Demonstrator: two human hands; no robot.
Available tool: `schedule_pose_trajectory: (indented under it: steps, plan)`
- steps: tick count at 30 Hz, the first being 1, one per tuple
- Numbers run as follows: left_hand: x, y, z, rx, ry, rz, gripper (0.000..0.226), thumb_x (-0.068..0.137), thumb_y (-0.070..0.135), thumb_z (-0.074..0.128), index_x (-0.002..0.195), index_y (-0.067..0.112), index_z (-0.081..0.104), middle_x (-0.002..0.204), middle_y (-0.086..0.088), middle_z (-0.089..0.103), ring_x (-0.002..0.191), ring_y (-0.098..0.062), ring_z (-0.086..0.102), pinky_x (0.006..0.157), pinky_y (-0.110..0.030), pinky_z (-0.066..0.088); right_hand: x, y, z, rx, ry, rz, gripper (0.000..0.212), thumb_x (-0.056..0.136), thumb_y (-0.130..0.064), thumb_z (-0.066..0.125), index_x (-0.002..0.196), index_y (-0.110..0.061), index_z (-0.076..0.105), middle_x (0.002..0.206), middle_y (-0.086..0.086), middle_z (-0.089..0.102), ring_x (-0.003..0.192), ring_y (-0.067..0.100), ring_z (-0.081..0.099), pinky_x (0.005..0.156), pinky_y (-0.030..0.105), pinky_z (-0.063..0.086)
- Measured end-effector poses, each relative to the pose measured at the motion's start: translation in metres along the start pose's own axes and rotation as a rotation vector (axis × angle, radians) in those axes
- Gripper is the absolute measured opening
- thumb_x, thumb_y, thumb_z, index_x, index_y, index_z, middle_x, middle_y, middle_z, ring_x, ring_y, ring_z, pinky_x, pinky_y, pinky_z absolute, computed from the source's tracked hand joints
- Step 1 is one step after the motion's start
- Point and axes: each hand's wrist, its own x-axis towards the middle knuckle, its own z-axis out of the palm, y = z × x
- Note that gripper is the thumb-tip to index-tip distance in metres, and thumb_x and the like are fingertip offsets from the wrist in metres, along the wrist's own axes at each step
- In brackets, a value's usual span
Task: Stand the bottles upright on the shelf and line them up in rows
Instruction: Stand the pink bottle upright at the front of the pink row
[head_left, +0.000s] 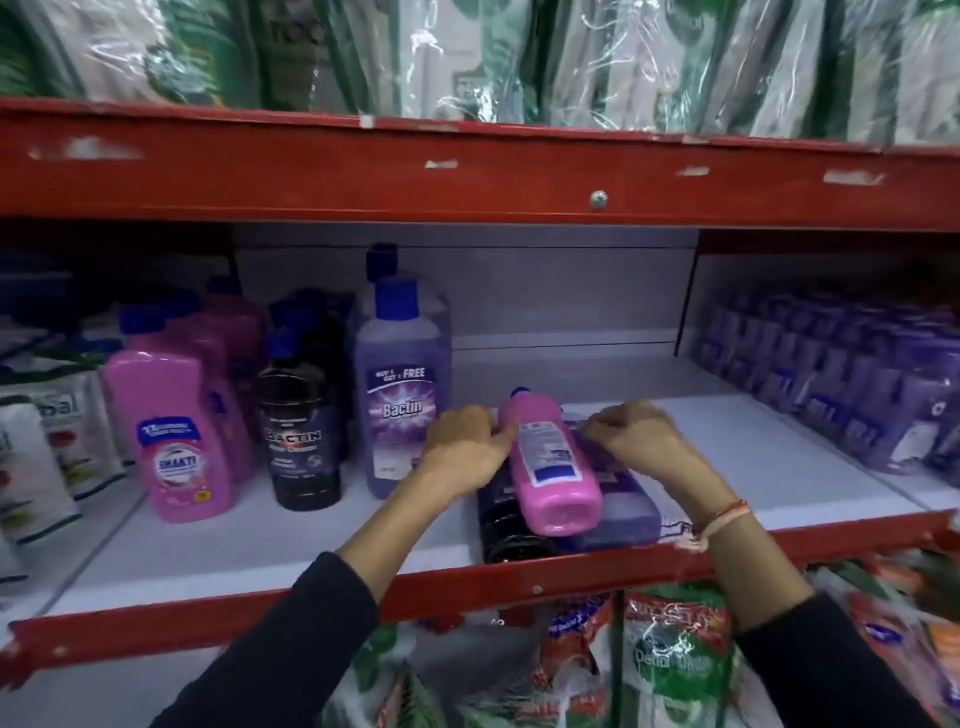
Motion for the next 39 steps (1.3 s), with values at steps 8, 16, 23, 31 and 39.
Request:
schedule_pose_trajectory:
  steps: [8,16,23,31,39]
  plan:
    - [0.006,0.0,0.01,-0.721,-0.289,-0.224,0.039,0.082,0.027,0.07,0.108,-0.002,0.061,0.093,-0.011,0.07,0.074,-0.018,0.068,0.051,-0.021,0.058,-0.003,0.001,0.014,0.517,-0.178,0.031,0.029,0.078,-0.018,0.078,0.102,-0.003,0.075,0.09,0.015,0.077,0.07,0.023,0.074,0.063,0.029,0.059]
    - [-0.029,-0.012,-0.019,-0.869,-0.057,-0.018,0.031,0.075,0.01,0.075,0.105,0.008,0.067,0.075,0.0,0.068,0.057,-0.005,0.068,0.049,-0.02,0.055,-0.043,-0.028,0.006,0.774,-0.132,-0.053,0.045,0.07,-0.005,0.082,0.112,-0.01,0.067,0.097,0.003,0.076,0.073,0.016,0.077,0.066,0.032,0.064]
    - [-0.079,-0.074,-0.087,-0.824,0.156,0.109,0.057,0.065,0.008,0.081,0.118,0.019,0.061,0.091,0.0,0.072,0.072,-0.01,0.073,0.058,-0.022,0.058,-0.087,-0.095,0.056,0.905,-0.132,-0.268,0.048,0.065,0.001,0.083,0.108,-0.014,0.068,0.093,0.001,0.079,0.078,0.018,0.077,0.063,0.025,0.061]
    - [-0.131,-0.177,-0.153,-0.798,0.391,0.036,0.059,0.059,-0.004,0.081,0.106,0.024,0.062,0.076,0.014,0.075,0.07,-0.004,0.072,0.061,-0.019,0.059,-0.107,-0.178,0.165,0.903,-0.222,-0.398,0.047,0.058,-0.017,0.086,0.101,-0.027,0.07,0.097,-0.002,0.076,0.084,0.014,0.073,0.065,0.024,0.059]
    - [-0.13,-0.222,-0.157,-0.776,0.461,0.013,0.064,0.063,-0.002,0.08,0.121,0.017,0.059,0.104,-0.007,0.071,0.078,-0.001,0.071,0.068,-0.019,0.059,-0.097,-0.201,0.217,0.818,-0.183,-0.42,0.046,0.068,-0.009,0.085,0.101,-0.036,0.067,0.105,0.001,0.075,0.09,0.018,0.072,0.08,0.031,0.06]
